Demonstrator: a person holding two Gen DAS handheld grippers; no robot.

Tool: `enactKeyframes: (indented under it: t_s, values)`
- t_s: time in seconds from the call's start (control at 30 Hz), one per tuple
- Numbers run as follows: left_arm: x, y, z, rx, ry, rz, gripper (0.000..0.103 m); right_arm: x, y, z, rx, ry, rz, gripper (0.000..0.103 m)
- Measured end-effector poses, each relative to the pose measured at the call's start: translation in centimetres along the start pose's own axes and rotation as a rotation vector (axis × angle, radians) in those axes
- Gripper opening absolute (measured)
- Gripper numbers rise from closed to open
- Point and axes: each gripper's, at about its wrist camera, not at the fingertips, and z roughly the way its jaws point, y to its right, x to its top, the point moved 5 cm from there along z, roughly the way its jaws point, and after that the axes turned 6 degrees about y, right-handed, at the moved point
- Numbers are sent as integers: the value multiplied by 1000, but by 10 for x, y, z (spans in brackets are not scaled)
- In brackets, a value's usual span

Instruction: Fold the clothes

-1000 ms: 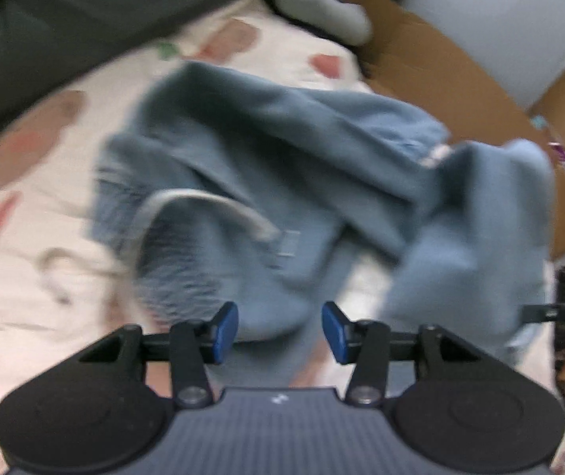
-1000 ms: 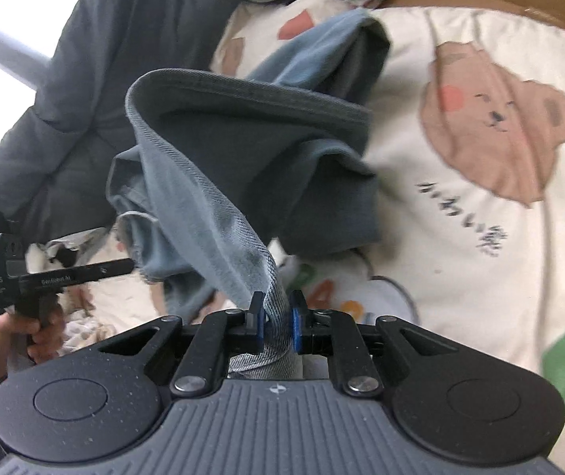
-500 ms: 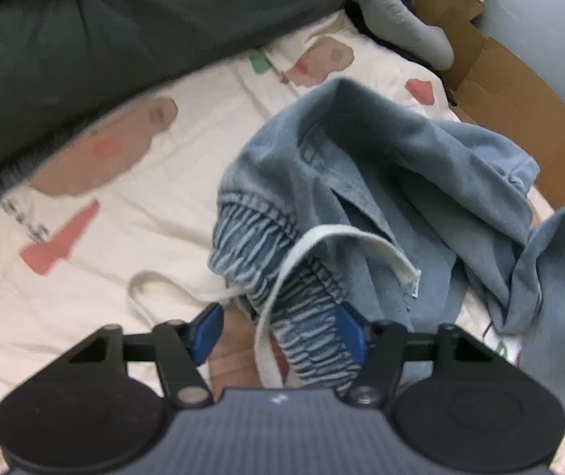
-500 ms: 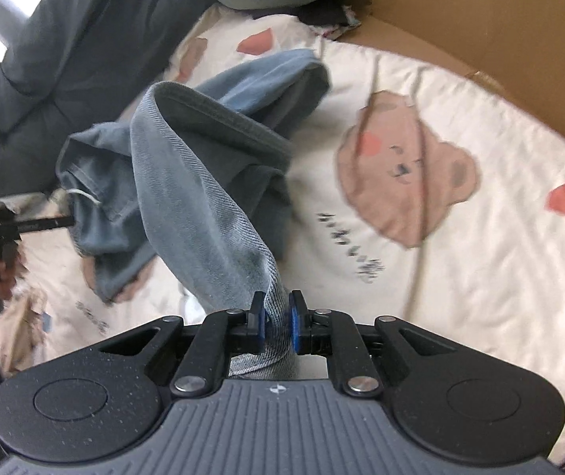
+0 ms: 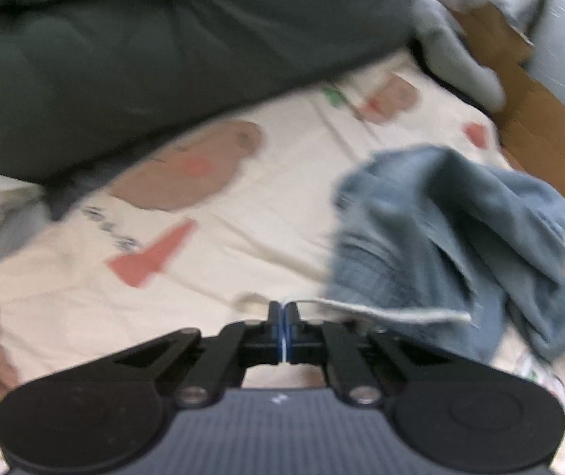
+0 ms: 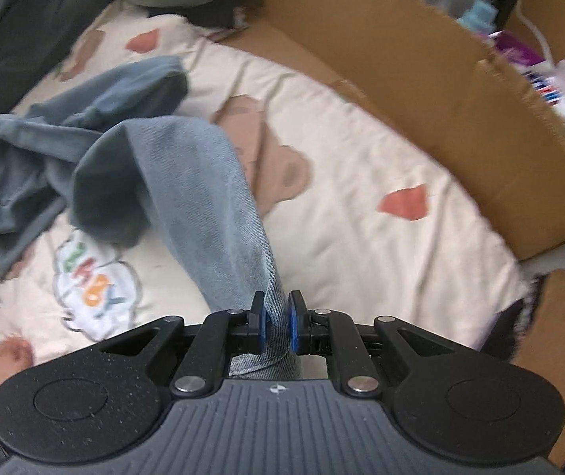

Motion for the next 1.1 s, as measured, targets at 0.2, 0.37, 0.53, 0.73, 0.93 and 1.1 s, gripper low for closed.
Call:
enactKeyframes:
  t_s: [0.2, 0.37, 0.53, 0.73, 0.93, 1.1]
  values:
    - [19, -42, 3, 169, 16, -113, 50, 23, 36, -16, -144, 51, -22, 10]
    - [26, -30, 6, 127, 19, -109, 56, 43, 70, -29, -248, 101, 7, 9]
    - [33, -2, 15, -3, 28, -131, 73, 42, 89, -26, -289, 100, 56, 9]
    - [35, 27, 31, -100, 16, -135, 74, 23, 99, -7, -301, 51, 99, 10]
    - [14, 33, 48, -187, -72, -238, 75, 3, 107, 11, -301, 29, 146, 10]
    - [-4, 39, 61, -218, -93, -271, 74, -7, 108, 23, -293, 4, 164, 10]
